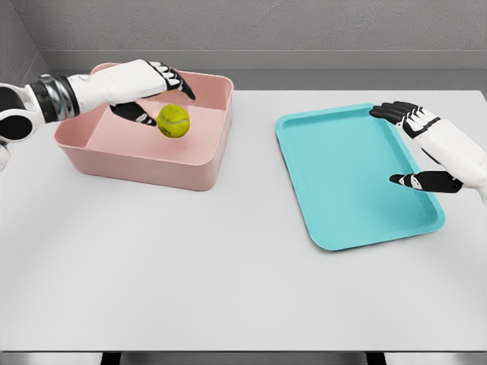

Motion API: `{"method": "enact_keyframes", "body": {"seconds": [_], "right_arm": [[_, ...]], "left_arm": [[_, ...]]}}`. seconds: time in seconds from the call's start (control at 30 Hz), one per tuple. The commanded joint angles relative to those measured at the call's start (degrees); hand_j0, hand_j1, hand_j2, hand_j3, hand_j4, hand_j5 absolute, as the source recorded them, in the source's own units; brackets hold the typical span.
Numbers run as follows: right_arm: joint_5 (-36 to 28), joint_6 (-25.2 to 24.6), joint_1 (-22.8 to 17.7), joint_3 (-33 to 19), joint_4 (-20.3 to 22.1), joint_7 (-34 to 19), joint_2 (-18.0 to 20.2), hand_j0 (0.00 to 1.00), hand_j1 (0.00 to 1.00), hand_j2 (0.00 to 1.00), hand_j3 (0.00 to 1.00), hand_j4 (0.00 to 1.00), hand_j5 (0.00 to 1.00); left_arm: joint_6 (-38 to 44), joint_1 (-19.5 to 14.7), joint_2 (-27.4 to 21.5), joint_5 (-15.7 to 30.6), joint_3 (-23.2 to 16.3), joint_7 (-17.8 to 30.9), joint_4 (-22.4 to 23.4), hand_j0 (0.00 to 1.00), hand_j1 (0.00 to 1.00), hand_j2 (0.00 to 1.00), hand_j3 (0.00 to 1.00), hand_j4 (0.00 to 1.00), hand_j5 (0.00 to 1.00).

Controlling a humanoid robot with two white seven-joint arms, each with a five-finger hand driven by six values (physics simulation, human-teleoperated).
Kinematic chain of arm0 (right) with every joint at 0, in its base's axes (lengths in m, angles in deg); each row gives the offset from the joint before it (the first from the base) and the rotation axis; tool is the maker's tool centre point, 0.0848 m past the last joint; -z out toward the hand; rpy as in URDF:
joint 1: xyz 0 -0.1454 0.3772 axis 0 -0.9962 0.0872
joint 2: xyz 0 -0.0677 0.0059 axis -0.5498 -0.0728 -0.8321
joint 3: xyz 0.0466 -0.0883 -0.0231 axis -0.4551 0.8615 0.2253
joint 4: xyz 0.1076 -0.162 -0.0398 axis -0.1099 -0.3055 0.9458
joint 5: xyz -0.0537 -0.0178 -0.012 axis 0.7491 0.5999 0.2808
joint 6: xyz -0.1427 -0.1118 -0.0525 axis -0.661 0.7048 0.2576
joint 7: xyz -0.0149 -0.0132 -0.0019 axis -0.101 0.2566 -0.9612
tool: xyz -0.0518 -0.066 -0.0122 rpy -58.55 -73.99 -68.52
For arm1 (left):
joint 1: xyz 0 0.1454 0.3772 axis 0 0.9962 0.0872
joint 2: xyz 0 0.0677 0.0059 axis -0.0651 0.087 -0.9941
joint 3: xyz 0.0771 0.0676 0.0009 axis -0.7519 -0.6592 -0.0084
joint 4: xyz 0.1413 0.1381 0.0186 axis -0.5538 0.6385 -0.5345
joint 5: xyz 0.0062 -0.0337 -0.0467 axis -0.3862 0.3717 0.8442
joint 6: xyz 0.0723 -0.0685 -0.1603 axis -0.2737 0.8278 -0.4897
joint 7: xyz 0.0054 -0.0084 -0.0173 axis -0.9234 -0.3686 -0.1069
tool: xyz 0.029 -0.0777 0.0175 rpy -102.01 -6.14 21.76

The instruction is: Put the tennis from the blue tray into the pink basket with both arms

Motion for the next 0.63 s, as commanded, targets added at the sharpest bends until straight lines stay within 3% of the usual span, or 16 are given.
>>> {"method": "enact_keyframes", "body": {"seconds": [0.0,0.17,0.43,0.6], "right_arm": [[-0.44,-0.15,0.0,-0.01,0.02,0.03,-0.05,1.0,1.0,1.0,1.0,1.0,1.0],[-0.44,-0.15,0.0,-0.01,0.02,0.03,0.04,1.0,1.0,1.0,1.0,1.0,1.0],[-0.44,-0.15,-0.09,-0.01,0.02,0.03,0.04,1.0,1.0,1.0,1.0,1.0,1.0],[-0.44,-0.15,-0.09,-0.01,0.02,0.03,0.04,1.0,1.0,1.0,1.0,1.0,1.0]], "left_arm": [[0.11,0.0,0.35,0.62,0.16,-0.11,0.63,1.0,1.0,1.0,1.0,1.0,1.0],[0.11,0.26,-1.23,2.46,0.6,-0.11,-0.08,1.0,1.0,1.0,1.0,1.0,1.0],[0.11,4.22,-12.04,9.49,3.5,-0.11,0.89,1.0,1.0,1.0,1.0,1.0,1.0],[0.11,4.39,-14.68,11.43,4.73,-0.11,4.67,1.0,1.0,1.0,1.0,1.0,1.0]]}}
